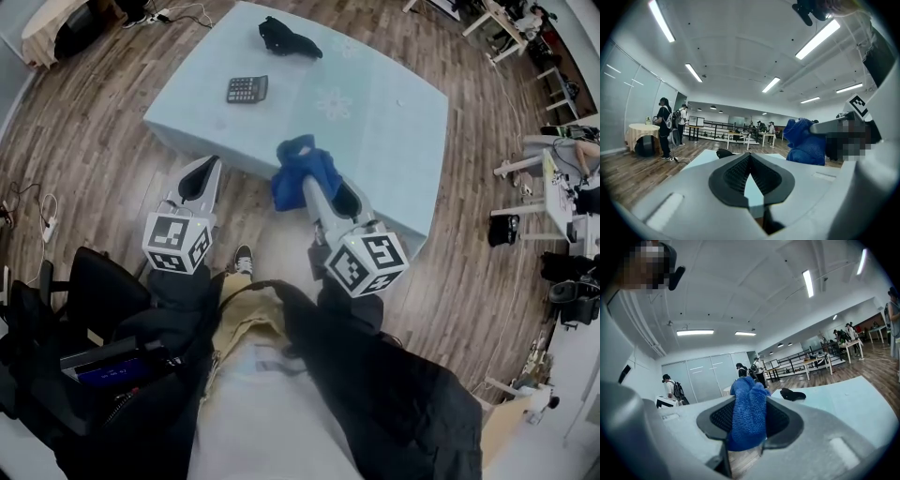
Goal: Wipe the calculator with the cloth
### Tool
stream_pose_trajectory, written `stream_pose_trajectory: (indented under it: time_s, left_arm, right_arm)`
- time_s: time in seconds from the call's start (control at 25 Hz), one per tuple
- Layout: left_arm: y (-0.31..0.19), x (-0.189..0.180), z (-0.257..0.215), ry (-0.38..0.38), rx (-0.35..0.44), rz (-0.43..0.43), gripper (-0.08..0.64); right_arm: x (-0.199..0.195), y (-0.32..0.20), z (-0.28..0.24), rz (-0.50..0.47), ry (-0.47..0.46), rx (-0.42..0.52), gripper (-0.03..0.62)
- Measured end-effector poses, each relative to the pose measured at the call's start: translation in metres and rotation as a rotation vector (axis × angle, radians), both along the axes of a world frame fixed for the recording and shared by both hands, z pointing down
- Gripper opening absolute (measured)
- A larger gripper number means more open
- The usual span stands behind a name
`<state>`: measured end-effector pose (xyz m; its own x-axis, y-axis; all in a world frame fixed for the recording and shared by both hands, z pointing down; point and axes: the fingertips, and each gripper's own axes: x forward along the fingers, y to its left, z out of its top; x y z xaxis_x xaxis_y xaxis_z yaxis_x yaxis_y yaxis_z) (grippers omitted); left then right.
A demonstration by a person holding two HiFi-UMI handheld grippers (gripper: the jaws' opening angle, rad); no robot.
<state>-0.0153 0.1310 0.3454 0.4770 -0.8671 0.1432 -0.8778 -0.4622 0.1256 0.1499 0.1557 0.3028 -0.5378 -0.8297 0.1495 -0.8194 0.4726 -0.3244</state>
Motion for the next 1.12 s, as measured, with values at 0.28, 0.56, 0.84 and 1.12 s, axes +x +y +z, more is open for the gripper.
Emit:
stream_pose_trajectory:
  time_s: [0.28,0.56,0.84,1.12]
  left_arm:
    - [-0.051,-0.02,0.008,0.019,-0.023,0.005,0.003]
    - [-0.096,-0.029,0.02,0.041,-0.047,0.035,0.003]
    - [-0.129,-0.039,0.039,0.075,-0.09,0.046,0.003]
    - [-0.134,-0.044,0.05,0.086,-0.129,0.031,0.003]
  right_arm:
    - [-0.019,-0.049,0.004,0.008,0.009,-0.013,0.149]
    - [-0.029,-0.088,0.011,0.041,0.018,-0.029,0.149]
    - [-0.038,-0.116,0.023,0.063,0.034,-0.061,0.149]
    - [-0.039,-0.129,0.031,0.057,0.04,-0.095,0.149]
